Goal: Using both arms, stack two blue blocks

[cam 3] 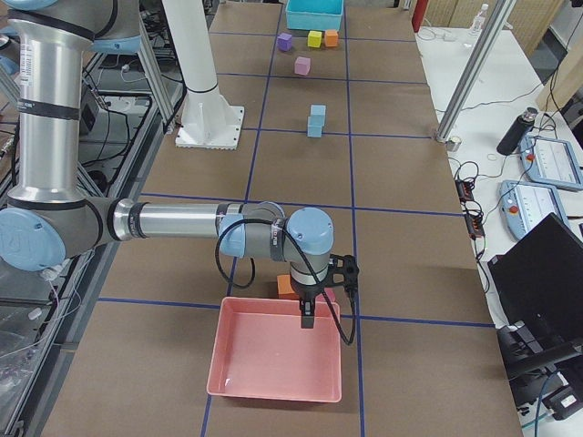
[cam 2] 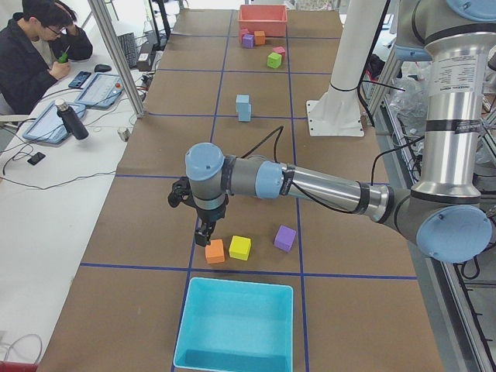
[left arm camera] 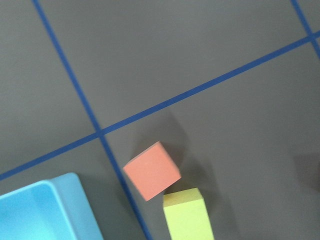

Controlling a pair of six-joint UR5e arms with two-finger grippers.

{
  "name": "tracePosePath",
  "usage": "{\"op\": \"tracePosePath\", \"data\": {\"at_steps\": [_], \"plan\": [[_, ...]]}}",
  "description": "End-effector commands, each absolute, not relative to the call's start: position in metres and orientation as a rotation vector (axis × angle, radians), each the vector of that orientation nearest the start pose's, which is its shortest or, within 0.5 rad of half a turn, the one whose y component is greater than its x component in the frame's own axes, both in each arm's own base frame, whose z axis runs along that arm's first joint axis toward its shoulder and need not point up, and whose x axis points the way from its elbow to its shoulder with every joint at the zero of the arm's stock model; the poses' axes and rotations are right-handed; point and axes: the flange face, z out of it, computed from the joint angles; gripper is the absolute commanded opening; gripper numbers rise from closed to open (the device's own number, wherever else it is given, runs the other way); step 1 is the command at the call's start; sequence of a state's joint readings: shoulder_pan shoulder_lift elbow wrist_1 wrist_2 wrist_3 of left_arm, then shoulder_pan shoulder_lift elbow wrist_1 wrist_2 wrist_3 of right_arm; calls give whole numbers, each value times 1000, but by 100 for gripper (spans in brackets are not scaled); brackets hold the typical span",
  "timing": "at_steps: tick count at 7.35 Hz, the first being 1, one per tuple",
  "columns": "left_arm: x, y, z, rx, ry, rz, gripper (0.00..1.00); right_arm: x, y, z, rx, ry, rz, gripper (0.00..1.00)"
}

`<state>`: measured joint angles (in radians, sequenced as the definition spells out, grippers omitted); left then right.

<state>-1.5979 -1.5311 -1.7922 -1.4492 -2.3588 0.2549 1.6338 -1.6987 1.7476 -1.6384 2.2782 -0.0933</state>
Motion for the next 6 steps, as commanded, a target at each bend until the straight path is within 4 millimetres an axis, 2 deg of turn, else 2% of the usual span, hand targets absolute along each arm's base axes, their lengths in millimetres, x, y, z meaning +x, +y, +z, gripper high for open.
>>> {"op": "tracePosePath", "data": {"at_steps": [1,6], "plan": [[-105,-423,623,119,779,147,100,96,-431,642,39,-706,-23,100],[-104,-423,626,109,774,144,100,96,-431,642,39,-706,-23,100]]}}
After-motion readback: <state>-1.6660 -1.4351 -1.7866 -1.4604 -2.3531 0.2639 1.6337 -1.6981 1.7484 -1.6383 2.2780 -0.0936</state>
